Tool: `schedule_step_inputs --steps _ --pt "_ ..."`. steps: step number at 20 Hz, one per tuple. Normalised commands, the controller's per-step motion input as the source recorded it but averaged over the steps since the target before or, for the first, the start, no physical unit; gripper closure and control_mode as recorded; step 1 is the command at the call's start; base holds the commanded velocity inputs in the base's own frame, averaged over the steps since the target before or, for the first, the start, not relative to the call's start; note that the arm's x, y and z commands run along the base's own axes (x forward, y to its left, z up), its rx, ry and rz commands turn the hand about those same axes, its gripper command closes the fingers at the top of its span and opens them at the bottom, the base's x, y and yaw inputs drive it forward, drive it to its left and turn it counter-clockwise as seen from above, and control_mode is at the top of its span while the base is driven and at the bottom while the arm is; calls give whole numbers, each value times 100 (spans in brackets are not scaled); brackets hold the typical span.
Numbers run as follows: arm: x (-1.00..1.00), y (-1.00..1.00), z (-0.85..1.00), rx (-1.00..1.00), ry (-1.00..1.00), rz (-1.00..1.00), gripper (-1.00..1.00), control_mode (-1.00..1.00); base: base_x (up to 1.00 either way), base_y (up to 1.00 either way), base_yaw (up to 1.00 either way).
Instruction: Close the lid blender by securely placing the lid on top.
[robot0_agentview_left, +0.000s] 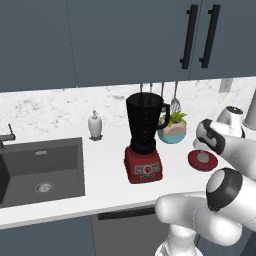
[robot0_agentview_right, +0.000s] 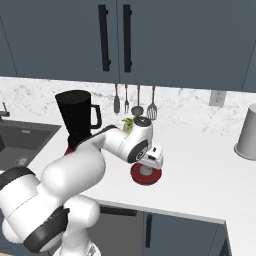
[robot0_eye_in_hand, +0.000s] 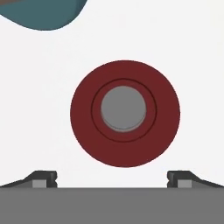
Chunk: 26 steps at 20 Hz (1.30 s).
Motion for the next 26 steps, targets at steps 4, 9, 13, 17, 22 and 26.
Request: schedule_step_inputs --steps 4,9,13,17,22,26 --pt "15 -1 -25 0 0 0 -100 -100 0 0 0" --pt "16 0 -22 0 0 0 -100 -100 0 0 0" --pt "13 -3 -22 0 0 0 -100 -100 0 0 0" --pt "12 -5 -20 0 0 0 -100 -100 0 0 0" --pt "12 -9 -18 0 0 0 -100 -100 0 0 0" --pt "13 -9 -16 0 0 0 -100 -100 0 0 0"
